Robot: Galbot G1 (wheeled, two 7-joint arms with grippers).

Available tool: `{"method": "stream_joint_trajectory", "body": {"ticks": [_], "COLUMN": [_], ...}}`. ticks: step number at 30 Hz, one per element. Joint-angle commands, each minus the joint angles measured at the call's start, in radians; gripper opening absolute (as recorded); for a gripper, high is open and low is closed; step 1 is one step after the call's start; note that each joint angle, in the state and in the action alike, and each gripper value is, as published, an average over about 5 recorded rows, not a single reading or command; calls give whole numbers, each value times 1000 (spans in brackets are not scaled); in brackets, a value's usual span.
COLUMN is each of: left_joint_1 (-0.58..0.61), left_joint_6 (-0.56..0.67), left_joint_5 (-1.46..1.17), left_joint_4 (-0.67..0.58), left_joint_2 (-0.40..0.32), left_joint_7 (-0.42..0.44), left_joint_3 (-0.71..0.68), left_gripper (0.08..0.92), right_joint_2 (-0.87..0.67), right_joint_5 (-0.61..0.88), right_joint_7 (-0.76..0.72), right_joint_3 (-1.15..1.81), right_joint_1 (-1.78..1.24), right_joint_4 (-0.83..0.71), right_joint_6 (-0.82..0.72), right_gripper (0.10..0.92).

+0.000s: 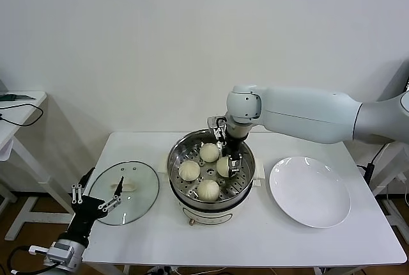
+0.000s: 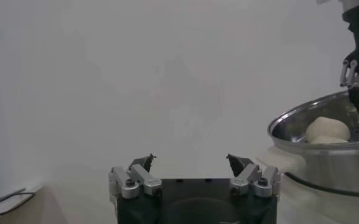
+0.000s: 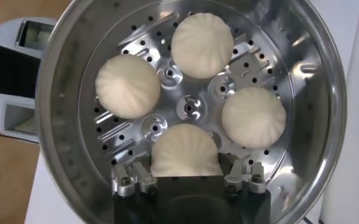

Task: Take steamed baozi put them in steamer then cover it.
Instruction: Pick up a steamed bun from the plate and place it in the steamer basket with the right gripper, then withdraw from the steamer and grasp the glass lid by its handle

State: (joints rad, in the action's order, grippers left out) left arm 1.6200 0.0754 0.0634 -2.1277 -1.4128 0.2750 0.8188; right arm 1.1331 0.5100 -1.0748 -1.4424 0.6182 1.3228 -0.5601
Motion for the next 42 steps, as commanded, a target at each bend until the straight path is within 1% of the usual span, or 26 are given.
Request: {"method": "stream_joint_trajectory", "body": {"ticks": [1, 7, 9, 14, 17, 20, 25, 28, 31, 34, 38, 42], "left_joint_1": [0, -1, 0, 1, 4, 6, 10, 9, 6, -3, -18, -27], "left_joint_6": [-1, -2, -2, -6, -7, -7, -10, -15, -23, -43, -82, -115], "left_joint_5": [-1, -1, -1, 0, 1, 1, 1, 0, -12, -35, -50, -50], "left_joint_4": [-1, -2, -1, -4, -8, -12, -23, -28, -35, -40, -44, -57], "left_joint_2": [1, 0, 0, -1, -1, -1, -1, -1, -2, -1, 5, 22], "left_joint_7": [0, 0, 0, -2, -4, -4, -5, -11, -18, -22, -24, -19], "left_joint_3": [1, 0, 1, 2, 1, 1, 1, -3, -5, -1, 20, 41], "left_gripper": [823, 823, 823, 823, 823, 823, 823, 823, 823, 823, 823, 823], "right_joint_2": [2, 0, -4, -37, -76, -132, -269, -371, -465, -550, -655, -744], "right_joint_5": [-18, -20, -19, -9, 16, 62, 115, 112, 108, 128, 168, 242], "right_joint_7": [-3, -7, -9, -32, -53, -74, -101, -91, -55, 57, 322, 614], "right_joint_3": [8, 10, 12, 35, 45, 54, 93, 173, 339, 564, 896, 1202], "right_joint_1": [-15, -19, -19, 4, 52, 109, 168, 137, 28, -152, -449, -805], "right_joint_4": [-14, -9, -7, 11, 35, 63, 111, 137, 153, 171, 224, 324], "right_joint_6": [2, 2, 3, 12, 27, 42, 60, 65, 74, 107, 207, 332], "right_gripper": [722, 727, 740, 812, 821, 822, 823, 823, 823, 823, 823, 823]}}
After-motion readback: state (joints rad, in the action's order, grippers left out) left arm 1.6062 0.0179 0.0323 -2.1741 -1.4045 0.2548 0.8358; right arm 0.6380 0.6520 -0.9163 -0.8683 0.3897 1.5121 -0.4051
